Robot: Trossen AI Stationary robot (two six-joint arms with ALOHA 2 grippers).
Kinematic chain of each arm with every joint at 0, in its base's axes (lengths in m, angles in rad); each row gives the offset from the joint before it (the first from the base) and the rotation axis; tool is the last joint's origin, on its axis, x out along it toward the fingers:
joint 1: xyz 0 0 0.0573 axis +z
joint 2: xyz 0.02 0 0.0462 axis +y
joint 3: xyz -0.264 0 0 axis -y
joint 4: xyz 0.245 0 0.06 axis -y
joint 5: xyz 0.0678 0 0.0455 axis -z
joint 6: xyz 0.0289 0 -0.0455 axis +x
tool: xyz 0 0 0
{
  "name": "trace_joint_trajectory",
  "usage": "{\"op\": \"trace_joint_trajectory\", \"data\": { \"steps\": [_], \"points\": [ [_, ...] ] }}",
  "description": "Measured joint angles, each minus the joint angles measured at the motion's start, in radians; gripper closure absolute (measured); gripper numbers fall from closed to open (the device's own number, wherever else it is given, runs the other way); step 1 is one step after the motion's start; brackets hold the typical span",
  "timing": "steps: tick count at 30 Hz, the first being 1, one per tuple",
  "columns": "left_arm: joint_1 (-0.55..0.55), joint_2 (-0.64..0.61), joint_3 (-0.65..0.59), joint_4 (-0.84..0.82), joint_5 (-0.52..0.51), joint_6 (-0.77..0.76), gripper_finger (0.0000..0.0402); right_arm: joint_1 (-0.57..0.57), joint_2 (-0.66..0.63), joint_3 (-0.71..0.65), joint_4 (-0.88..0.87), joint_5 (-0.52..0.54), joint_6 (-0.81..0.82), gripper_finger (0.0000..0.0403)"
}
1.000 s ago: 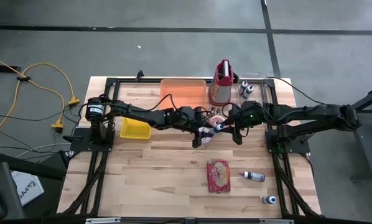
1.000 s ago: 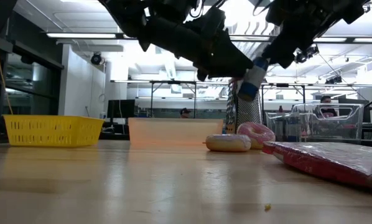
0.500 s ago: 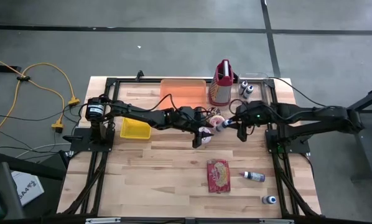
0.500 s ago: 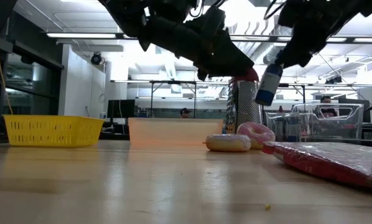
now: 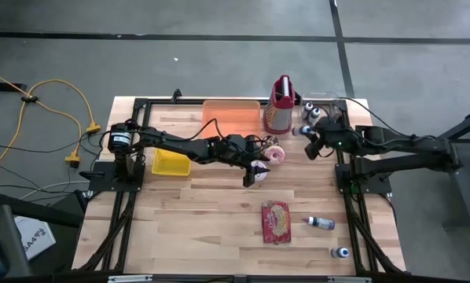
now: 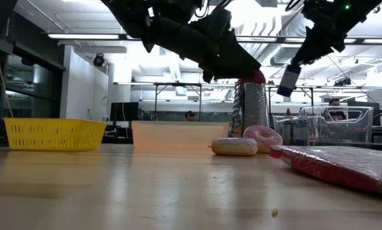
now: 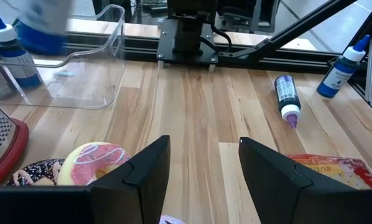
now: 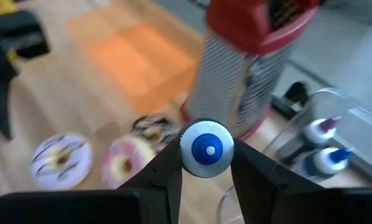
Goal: Pick & Place Food Item
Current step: Put the left blue food coloring bottle into the transparent bin
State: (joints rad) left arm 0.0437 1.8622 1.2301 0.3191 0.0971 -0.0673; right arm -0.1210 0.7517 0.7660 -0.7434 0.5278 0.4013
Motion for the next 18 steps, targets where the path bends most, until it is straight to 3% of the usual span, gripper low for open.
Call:
{"op": "trace_joint_trajectory", "data": {
  "steps": [9, 18],
  "points": [
    [0.000, 0.000, 0.000, -0.002, 0.000, 0.000, 0.0215, -0.121, 0.001, 0.016, -0.124, 0.146, 0.144, 0.0298],
    [0.000, 0.000, 0.000, -0.004, 0.000, 0.015, 0.0215, -0.345, 0.008, 0.016, -0.217, 0.101, 0.157, 0.0298]
  ]
}}
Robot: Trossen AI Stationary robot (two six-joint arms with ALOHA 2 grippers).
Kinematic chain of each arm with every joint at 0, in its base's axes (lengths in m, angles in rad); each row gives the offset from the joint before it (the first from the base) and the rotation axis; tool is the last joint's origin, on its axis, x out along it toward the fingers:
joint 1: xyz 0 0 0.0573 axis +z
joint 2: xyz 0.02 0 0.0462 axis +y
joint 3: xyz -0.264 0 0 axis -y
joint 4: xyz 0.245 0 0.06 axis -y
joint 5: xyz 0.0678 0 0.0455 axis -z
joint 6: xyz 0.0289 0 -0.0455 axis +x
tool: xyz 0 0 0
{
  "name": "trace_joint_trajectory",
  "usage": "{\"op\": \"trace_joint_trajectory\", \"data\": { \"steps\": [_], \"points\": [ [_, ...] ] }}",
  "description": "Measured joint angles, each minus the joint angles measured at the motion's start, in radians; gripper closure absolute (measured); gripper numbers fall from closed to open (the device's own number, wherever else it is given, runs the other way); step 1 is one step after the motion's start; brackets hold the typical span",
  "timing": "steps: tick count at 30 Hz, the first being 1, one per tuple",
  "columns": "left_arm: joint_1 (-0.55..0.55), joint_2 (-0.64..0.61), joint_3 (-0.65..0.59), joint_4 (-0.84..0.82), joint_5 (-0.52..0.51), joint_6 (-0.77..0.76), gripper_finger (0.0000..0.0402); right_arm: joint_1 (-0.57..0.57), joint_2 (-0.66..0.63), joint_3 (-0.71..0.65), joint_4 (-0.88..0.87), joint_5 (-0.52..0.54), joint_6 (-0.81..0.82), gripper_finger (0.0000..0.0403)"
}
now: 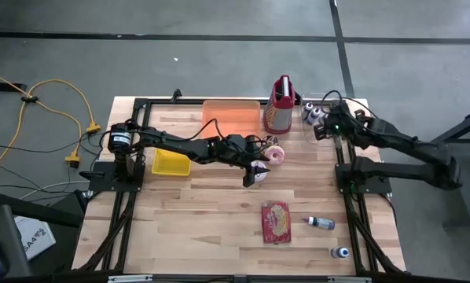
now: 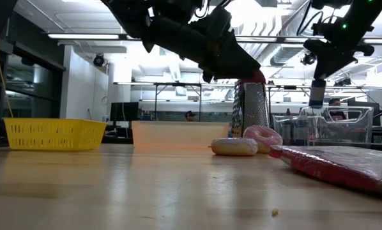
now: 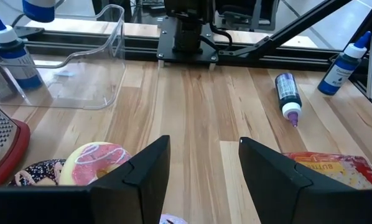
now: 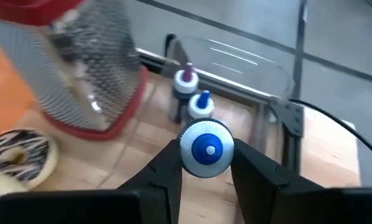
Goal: Pick & Place Food Item
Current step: Put the left blue food coloring bottle into the transparent bin
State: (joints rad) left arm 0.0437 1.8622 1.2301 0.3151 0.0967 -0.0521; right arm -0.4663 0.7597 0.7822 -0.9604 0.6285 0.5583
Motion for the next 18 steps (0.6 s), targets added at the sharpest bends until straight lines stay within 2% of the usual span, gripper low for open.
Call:
{"op": "trace_joint_trajectory", "data": {
  "steps": [7, 12, 18],
  "points": [
    [0.000, 0.000, 0.000, 0.000, 0.000, 0.000, 0.0215, -0.168, 0.056, -0.006, 0.029, -0.048, -0.046, 0.0298],
    [0.000, 0.000, 0.000, 0.000, 0.000, 0.002, 0.0215, -0.266, 0.111, -0.053, 0.180, -0.170, -0.118, 0.0298],
    [0.000, 0.000, 0.000, 0.000, 0.000, 0.002, 0.0215, -0.352, 0.188, -0.063, 0.202, -0.156, -0.144, 0.0298]
  ]
}}
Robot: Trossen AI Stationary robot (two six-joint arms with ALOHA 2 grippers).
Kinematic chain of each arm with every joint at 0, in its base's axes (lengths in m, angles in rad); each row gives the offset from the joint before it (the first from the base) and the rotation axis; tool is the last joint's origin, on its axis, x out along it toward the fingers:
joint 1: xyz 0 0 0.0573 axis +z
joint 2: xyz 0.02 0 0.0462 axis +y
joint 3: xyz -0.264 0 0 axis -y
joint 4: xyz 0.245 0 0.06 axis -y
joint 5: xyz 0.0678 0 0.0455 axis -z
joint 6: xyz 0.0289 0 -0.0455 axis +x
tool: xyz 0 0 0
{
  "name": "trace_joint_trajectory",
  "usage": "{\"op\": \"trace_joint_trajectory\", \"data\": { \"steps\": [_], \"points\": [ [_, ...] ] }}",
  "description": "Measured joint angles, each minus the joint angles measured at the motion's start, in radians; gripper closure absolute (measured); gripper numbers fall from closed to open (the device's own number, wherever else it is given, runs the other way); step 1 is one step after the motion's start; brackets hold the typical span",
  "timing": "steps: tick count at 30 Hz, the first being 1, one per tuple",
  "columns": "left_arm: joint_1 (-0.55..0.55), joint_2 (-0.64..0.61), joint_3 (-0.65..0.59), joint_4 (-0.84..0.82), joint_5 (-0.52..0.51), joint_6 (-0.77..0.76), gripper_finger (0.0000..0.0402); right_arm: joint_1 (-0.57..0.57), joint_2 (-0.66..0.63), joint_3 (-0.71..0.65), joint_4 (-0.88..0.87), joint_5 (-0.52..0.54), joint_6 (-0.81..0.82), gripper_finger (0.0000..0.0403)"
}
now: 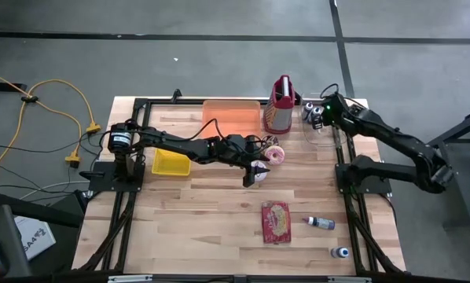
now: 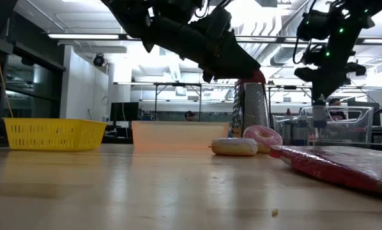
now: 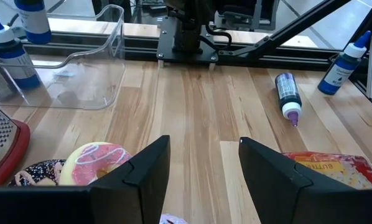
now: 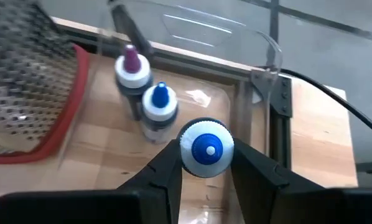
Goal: Pick & Place Food Item
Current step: Put the left blue food coloring bottle into the transparent bin
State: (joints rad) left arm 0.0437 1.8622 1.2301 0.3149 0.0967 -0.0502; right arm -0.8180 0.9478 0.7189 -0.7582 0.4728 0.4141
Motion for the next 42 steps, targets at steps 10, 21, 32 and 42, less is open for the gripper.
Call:
{"op": "trace_joint_trajectory", "data": {
  "steps": [10, 21, 32, 42],
  "points": [
    [0.000, 0.000, 0.000, 0.000, 0.000, 0.001, 0.0215, -0.001, 0.011, 0.000, -0.012, -0.011, 0.024, 0.0298],
    [0.000, 0.000, 0.000, 0.000, 0.000, 0.000, 0.0215, 0.000, 0.049, 0.000, 0.015, -0.116, 0.056, 0.0298],
    [0.000, 0.000, 0.000, 0.000, 0.000, -0.003, 0.0215, 0.000, 0.208, 0.000, 0.122, -0.169, 0.048, 0.0298],
    [0.000, 0.000, 0.000, 0.000, 0.000, -0.002, 0.0215, 0.000, 0.242, 0.000, 0.122, -0.209, 0.029, 0.0265]
  ]
}}
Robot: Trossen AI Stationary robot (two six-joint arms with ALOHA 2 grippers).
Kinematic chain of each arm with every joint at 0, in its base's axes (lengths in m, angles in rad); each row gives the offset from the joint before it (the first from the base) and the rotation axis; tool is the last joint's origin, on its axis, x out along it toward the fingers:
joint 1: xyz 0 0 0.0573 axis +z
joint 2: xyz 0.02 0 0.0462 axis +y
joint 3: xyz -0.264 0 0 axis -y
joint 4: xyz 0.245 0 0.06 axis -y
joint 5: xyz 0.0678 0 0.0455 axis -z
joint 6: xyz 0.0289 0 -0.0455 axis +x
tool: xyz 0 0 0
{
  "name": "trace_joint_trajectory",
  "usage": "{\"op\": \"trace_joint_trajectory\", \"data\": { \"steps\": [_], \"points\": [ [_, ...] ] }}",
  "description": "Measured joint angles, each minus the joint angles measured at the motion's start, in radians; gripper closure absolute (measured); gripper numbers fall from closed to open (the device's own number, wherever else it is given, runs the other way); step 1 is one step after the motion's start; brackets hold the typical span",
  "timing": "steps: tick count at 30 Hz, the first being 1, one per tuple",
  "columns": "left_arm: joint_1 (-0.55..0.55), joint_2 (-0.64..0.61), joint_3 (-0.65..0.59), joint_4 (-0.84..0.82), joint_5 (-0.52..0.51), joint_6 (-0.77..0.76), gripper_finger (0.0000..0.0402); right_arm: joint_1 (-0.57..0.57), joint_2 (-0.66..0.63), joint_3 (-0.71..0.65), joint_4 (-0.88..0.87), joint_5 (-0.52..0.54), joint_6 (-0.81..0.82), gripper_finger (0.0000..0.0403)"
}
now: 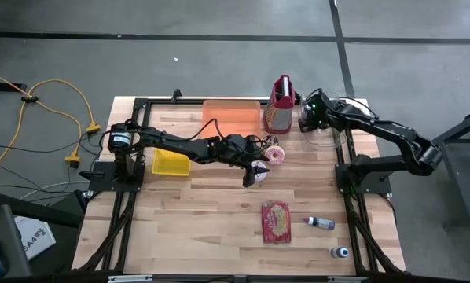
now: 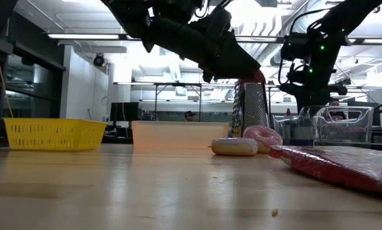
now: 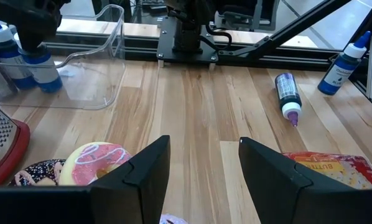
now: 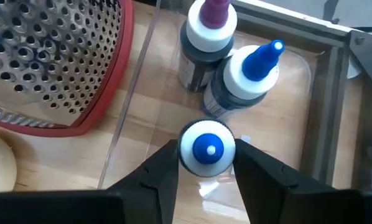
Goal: Pick & Place Food Item
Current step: Put the left blue food coloring bottle into the transparent bin
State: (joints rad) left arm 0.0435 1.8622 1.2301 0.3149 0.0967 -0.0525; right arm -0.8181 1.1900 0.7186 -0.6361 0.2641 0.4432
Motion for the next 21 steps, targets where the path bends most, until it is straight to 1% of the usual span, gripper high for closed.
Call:
{"op": "trace_joint_trajectory", "data": {
  "steps": [5, 10, 15, 21],
  "points": [
    [0.000, 0.000, 0.000, 0.000, 0.000, 0.000, 0.0215, 0.000, 0.000, 0.000, -0.001, -0.002, -0.003, 0.0254],
    [0.000, 0.000, 0.000, 0.000, 0.000, 0.000, 0.0215, 0.000, 0.000, 0.000, -0.002, 0.000, -0.004, 0.0257],
    [0.000, 0.000, 0.000, 0.000, 0.000, 0.000, 0.0215, 0.000, 0.000, 0.000, -0.010, 0.047, -0.016, 0.0257],
    [0.000, 0.000, 0.000, 0.000, 0.000, 0.001, 0.0215, 0.000, -0.012, 0.000, -0.047, 0.048, -0.024, 0.0258]
  ]
}}
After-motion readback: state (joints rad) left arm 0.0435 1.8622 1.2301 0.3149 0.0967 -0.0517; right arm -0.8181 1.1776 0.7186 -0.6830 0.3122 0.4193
